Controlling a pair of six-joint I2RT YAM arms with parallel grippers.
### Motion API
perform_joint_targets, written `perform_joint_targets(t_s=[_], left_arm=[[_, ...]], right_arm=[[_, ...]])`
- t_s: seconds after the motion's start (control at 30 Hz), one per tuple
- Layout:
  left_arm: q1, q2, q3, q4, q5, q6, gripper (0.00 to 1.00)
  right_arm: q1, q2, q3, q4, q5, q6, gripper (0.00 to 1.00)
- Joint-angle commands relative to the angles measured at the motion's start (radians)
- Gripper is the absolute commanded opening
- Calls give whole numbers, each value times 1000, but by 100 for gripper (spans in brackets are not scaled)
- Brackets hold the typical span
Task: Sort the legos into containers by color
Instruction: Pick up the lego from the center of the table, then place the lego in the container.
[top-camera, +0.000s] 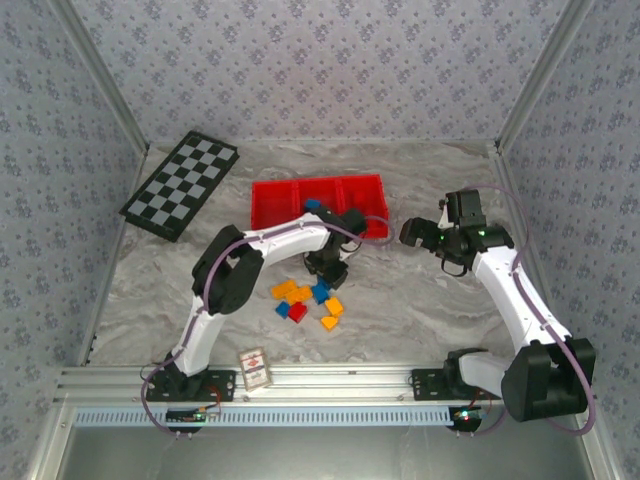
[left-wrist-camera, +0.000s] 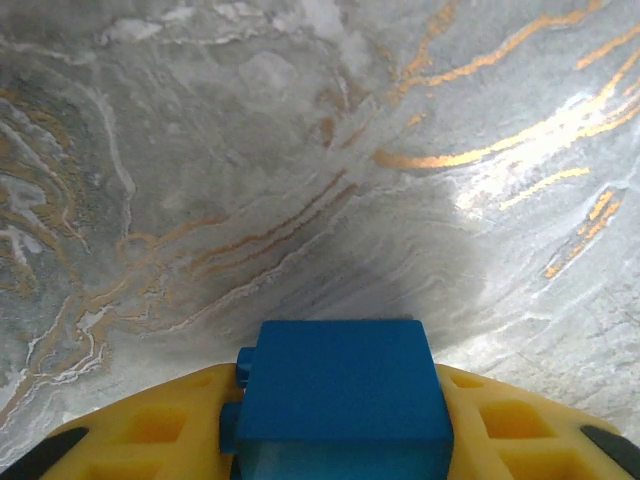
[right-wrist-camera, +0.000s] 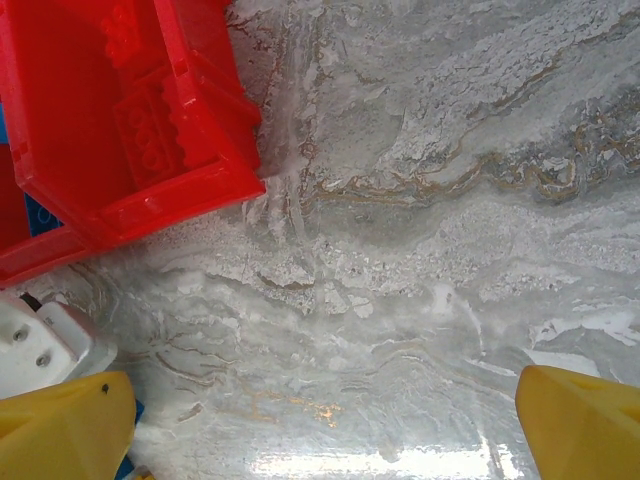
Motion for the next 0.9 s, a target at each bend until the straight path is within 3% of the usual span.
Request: perform_joint_targets(t_s=[0.0, 0.2, 0.37, 0.73, 0.87], left_arm=[[22, -62, -9, 15, -14, -29, 37], [61, -163, 39, 16, -59, -72, 35], [112, -179, 184, -7, -101, -58, 37], [210, 206, 852, -255, -170, 58, 40], [234, 297, 975, -273, -153, 63, 41]], right_arm=[[-6, -15, -13, -15, 9, 8, 100], [-8, -14, -14, -8, 7, 9, 100], [-6, -12, -18, -1, 2, 16, 100], [-18, -52, -24, -45, -1, 13, 100], [-33, -62, -27, -57, -4, 8, 100]])
